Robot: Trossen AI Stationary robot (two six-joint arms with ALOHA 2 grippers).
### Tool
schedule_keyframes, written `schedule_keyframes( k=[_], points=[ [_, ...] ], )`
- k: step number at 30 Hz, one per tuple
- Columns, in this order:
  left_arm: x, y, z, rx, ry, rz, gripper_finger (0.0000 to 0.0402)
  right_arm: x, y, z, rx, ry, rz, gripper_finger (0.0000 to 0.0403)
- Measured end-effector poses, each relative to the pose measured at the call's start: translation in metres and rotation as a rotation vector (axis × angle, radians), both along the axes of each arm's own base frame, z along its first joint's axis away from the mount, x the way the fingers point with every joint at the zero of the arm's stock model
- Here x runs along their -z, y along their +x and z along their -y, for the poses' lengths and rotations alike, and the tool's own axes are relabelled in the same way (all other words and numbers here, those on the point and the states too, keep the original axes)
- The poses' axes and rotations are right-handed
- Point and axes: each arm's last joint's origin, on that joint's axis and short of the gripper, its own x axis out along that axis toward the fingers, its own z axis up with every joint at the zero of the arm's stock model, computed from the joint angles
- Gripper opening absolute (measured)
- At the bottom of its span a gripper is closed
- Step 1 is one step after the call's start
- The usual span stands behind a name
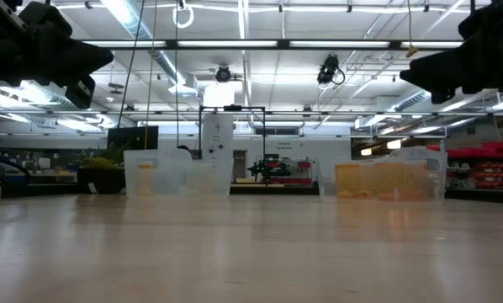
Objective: Pick and place medicine bottles into bin by pill shape (circle, oval)
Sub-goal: Return to Home Position
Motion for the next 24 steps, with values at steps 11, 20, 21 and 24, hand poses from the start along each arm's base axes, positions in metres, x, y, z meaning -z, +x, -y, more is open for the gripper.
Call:
schedule_keyframes(
  k=[11, 20, 21, 24],
  points=[
    [0.0, 0.0, 0.0, 0.0, 0.0, 0.0, 0.0019, 0.0013, 0.0004, 0.0027, 0.006, -0.004, -0.014, 0.0178],
    [0.0, 0.0, 0.0, 0.0, 0.0, 0.0, 0.0031, 0.0016, 0.0006, 0.0043, 0.02, -0.005, -0.016, 0.0178],
    [0.0, 0.0, 0.0, 0.0, 0.0, 0.0, 0.0032, 0.0016, 0.0006, 0.0053, 0.03, -0.004, -0.016, 0.0178],
    [0.0, 0.0, 0.0, 0.0, 0.0, 0.0, 0.0029, 0.0016, 0.0007, 0.0084, 0.063, -0.004, -0.017, 0.0178]
  ],
)
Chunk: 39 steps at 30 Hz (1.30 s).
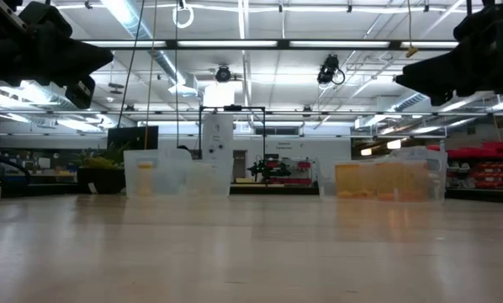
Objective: Pick and place medicine bottles into bin by pill shape (circle, oval)
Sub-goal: Return to Home Position
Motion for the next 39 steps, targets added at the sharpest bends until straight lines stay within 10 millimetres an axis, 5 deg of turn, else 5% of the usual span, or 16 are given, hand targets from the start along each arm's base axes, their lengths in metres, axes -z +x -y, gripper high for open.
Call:
schedule_keyframes(
  k=[39],
  points=[
    [0.004, 0.001, 0.0, 0.003, 0.005, -0.043, 0.0032, 0.021, 0.014, 0.001, 0.017, -0.015, -0.253, 0.0178]
  ],
)
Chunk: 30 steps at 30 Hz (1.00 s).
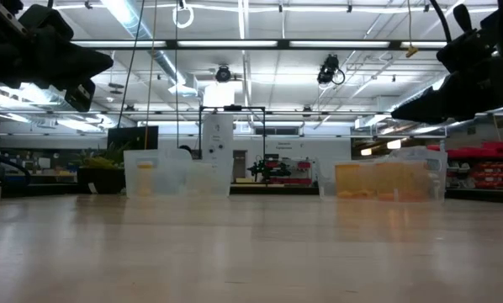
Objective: Pick and place medicine bottles into bin by pill shape (circle, oval)
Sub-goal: Return to Home Position
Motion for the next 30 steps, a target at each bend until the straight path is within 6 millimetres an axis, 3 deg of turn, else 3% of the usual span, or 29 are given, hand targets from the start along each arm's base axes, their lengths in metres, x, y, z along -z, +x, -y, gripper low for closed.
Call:
schedule_keyframes(
  k=[30],
  points=[
    [-0.0009, -0.0007, 0.0049, 0.049, -0.002, 0.011, 0.0019, 0.0008, 0.0004, -0.0001, -0.001, 0.0, -0.008, 0.0178]
  ],
)
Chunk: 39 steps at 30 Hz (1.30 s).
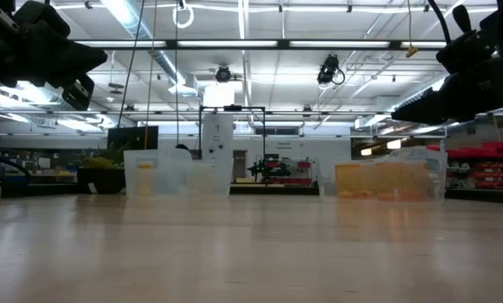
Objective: Pick and place medicine bottles into bin by pill shape (circle, oval)
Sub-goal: Return to Home Position
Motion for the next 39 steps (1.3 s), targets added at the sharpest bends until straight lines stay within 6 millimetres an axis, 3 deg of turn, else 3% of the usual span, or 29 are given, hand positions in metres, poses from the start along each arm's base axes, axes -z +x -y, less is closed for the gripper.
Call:
schedule_keyframes(
  k=[15, 30, 39],
  points=[
    [0.0, 0.0, 0.0, 0.0, 0.001, -0.006, 0.003, -0.002, -0.001, 0.0, 0.0, 0.001, 0.017, 0.0178],
    [0.0, 0.0, 0.0, 0.0, 0.002, -0.005, 0.0025, -0.021, -0.014, 0.001, 0.0, 0.013, 0.247, 0.0178],
    [0.0, 0.0, 0.0, 0.001, 0.001, -0.006, 0.0027, -0.022, -0.015, 0.001, 0.0, 0.014, 0.261, 0.0178]
  ],
)
